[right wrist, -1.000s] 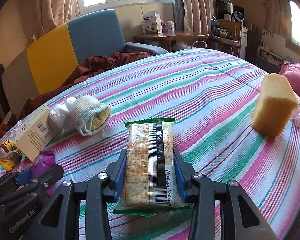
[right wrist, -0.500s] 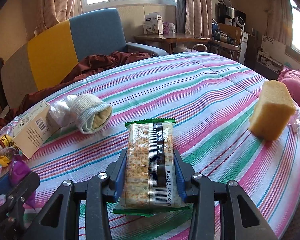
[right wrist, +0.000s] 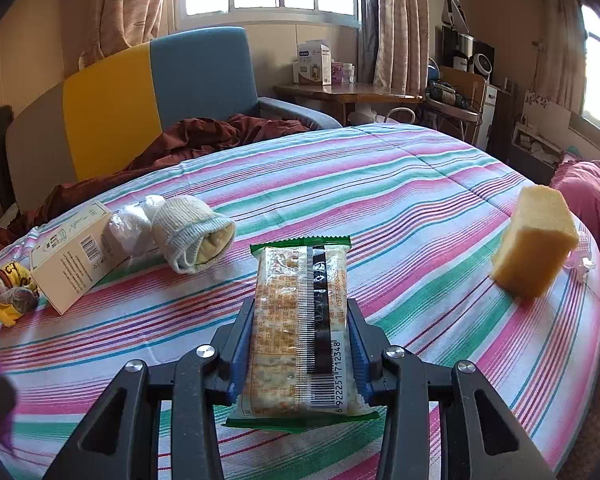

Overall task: Organize objects
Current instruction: 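Carry the purple packet over the gold tray while the right tool carries the cracker packet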

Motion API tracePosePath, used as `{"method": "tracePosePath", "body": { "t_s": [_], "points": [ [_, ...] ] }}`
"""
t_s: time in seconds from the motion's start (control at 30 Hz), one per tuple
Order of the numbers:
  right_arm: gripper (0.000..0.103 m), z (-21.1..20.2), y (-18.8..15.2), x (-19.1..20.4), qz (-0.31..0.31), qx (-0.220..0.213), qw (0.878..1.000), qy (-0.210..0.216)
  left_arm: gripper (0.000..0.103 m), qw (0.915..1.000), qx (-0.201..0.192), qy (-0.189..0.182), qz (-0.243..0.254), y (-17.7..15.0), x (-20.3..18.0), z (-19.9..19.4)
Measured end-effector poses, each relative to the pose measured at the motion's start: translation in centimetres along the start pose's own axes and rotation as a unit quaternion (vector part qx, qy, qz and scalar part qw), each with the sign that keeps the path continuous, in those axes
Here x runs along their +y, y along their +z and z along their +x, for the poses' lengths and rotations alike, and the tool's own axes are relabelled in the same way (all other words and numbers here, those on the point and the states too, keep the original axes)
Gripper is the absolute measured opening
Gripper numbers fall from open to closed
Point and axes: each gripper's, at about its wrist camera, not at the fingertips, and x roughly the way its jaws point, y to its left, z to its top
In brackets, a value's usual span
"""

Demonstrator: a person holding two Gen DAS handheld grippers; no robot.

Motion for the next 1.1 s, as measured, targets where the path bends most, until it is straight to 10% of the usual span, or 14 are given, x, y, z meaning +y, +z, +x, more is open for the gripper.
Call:
{"method": "tracePosePath", "body": {
  "t_s": [1.1],
  "points": [
    [0.043, -3.6, -1.7, 5.1, -0.133, -0.057, 0.989, 0.019, 0.035, 0.976, 0.002, 0.108, -0.189, -8.8, 19.8, -13.3]
  ]
}}
